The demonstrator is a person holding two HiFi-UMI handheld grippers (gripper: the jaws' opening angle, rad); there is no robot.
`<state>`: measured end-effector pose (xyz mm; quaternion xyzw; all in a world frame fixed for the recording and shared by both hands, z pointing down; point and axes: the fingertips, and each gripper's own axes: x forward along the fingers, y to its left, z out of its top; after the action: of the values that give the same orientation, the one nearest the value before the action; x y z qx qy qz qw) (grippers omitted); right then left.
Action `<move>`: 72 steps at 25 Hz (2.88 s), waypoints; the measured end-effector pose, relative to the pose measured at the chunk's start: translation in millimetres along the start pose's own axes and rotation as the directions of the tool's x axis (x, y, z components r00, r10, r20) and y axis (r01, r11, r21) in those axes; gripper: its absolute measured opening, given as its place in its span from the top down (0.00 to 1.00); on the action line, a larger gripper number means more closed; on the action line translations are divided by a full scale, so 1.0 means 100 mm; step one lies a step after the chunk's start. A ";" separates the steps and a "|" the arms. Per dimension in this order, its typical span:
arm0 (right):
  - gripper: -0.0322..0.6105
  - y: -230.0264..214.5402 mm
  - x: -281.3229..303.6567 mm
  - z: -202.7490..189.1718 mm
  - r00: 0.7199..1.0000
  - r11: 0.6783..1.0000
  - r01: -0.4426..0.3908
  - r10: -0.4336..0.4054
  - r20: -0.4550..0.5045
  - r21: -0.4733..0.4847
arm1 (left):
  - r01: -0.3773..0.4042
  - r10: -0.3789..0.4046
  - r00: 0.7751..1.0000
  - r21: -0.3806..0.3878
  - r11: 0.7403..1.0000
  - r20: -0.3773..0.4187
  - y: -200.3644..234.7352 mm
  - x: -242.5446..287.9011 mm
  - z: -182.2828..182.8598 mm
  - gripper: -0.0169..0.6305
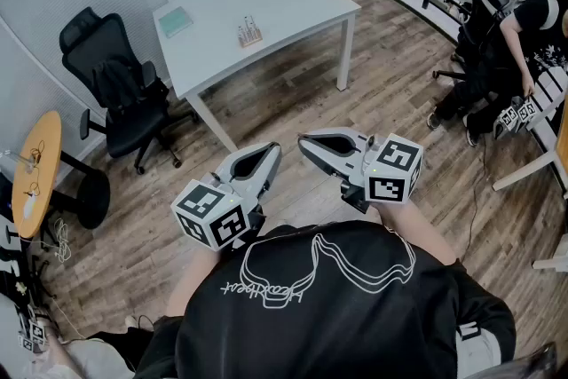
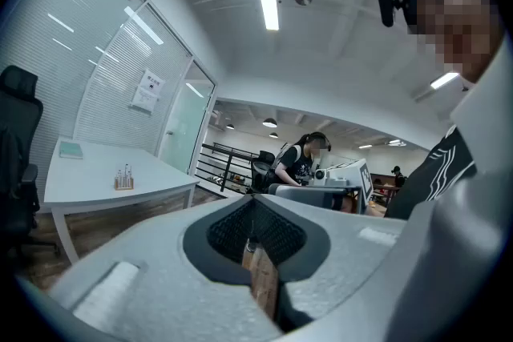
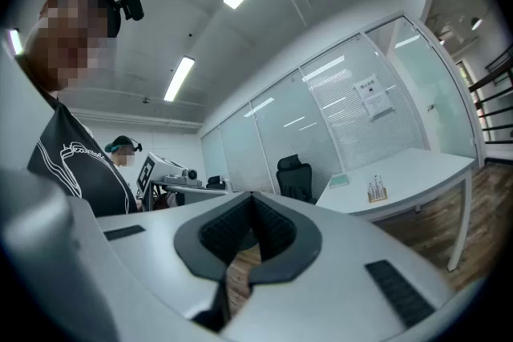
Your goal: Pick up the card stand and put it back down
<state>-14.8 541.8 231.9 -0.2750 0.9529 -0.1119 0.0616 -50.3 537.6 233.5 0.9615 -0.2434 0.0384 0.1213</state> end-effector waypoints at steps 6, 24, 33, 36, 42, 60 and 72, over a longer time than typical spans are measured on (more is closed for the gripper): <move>0.94 -0.01 -0.02 0.00 1.000 1.000 0.001 -0.001 0.005 -0.002 | 0.003 -0.003 1.000 0.003 1.000 -0.005 -0.01 0.02 0.00 0.95; 0.94 -1.01 0.29 -0.14 0.996 0.988 0.088 -0.086 -0.021 0.127 | 0.069 -0.070 0.997 -0.085 0.994 -0.008 0.84 0.63 -0.09 0.95; 0.94 -1.99 0.98 -0.02 0.995 0.977 0.091 -0.081 -0.060 0.192 | 0.046 -0.053 0.998 -0.155 0.987 -0.043 1.94 1.17 0.11 0.95; 0.94 -2.40 1.17 -0.03 0.993 0.970 0.105 -0.092 -0.069 0.220 | 0.043 -0.056 0.996 -0.168 0.985 -0.070 2.31 1.43 0.15 0.95; 0.94 -3.31 1.65 0.04 0.990 0.959 0.132 -0.118 -0.073 0.249 | 0.025 -0.046 0.993 -0.178 0.984 -0.112 3.20 1.92 0.24 0.95; 0.94 -4.83 2.47 -0.12 0.975 0.950 0.168 -0.121 -0.186 0.263 | -0.140 0.099 0.980 -0.247 0.959 -0.172 5.18 2.49 -0.10 0.95; 0.84 -5.68 2.80 -0.42 0.948 0.958 0.127 -0.041 -0.314 0.258 | -0.309 0.251 0.940 -0.264 0.914 -0.231 5.80 2.81 -0.31 0.91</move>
<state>31.9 -69.6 397.3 -0.2840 0.9133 -0.2868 -0.0539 -80.9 -77.8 424.8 0.8791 -0.3694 0.1111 0.2798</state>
